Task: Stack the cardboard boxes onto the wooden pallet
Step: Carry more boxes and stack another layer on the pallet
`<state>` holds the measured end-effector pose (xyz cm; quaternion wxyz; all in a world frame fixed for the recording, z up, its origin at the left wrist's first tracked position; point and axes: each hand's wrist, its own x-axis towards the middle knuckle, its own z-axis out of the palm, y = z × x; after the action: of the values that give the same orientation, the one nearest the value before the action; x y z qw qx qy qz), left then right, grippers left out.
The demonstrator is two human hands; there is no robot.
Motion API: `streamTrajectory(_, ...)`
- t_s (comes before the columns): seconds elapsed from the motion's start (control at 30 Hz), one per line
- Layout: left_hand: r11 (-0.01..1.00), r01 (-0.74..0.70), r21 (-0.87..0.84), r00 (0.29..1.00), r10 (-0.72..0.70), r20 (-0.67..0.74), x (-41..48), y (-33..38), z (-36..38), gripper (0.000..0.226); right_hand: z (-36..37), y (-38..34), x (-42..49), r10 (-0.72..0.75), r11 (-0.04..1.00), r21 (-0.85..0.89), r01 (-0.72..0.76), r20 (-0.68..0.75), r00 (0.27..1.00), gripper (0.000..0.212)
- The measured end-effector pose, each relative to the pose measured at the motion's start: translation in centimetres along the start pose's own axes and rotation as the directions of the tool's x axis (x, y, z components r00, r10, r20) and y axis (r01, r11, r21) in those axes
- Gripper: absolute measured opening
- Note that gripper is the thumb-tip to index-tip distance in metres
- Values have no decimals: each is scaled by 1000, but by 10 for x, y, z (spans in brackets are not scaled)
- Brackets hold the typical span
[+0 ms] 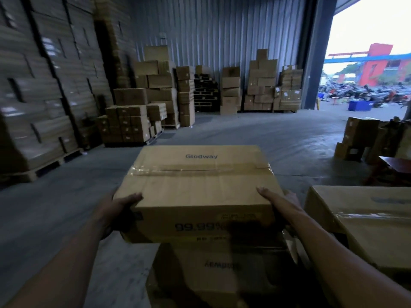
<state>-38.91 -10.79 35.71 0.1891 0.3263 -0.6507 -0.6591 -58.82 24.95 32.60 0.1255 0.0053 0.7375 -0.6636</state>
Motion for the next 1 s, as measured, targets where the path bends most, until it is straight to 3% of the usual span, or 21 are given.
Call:
streamTrajectory(0.1, 994, -100, -32, 984, 94, -149, -13, 14, -15, 62, 12, -26, 9, -144, 988, -37, 149, 97, 985, 59)
streamTrajectory(0.27, 987, -156, -35, 940, 138, -312, -66, 16, -31, 73, 29, -51, 24, -335, 933, 13, 359, 386, 859, 64)
streamTrajectory(0.33, 984, -177, -29, 906, 151, -395, -98, 11, -30, 68, 32, -56, 25, -399, 897, 19, 442, 467, 789, 52)
streamTrajectory(0.4, 984, -176, -37, 884, 142, -445, -131, 1, -30, 88, 37, -55, 27, -441, 870, 37, 492, 505, 742, 44)
streamTrajectory(0.47, 982, -188, -17, 830, 150, -538, -171, -17, -29, 102, 45, -51, 24, -435, 867, 59, 495, 575, 693, 43)
streamTrajectory(0.53, 983, -185, -7, 771, 141, -622, -219, -32, -23, 90, 55, -44, 10, -410, 872, 75, 483, 649, 640, 46)
streamTrajectory(0.63, 987, -149, -55, 703, 67, -708, -295, -58, -18, 85, 70, -25, -16, -369, 874, 68, 481, 736, 568, 66)
streamTrajectory(0.73, 984, -139, -113, 571, -14, -821, -372, -81, -13, 96, 76, -3, -61, -272, 906, 48, 419, 827, 492, 81)
streamTrajectory(0.83, 984, -138, -110, 484, -30, -874, -422, -94, -3, 61, 82, 16, -90, -250, 913, 65, 404, 869, 427, 89)
streamTrajectory(1.0, 990, -97, -107, 352, -66, -934, -529, -125, 0, 41, 83, 46, -166, -163, 926, 46, 374, 944, 287, 79)
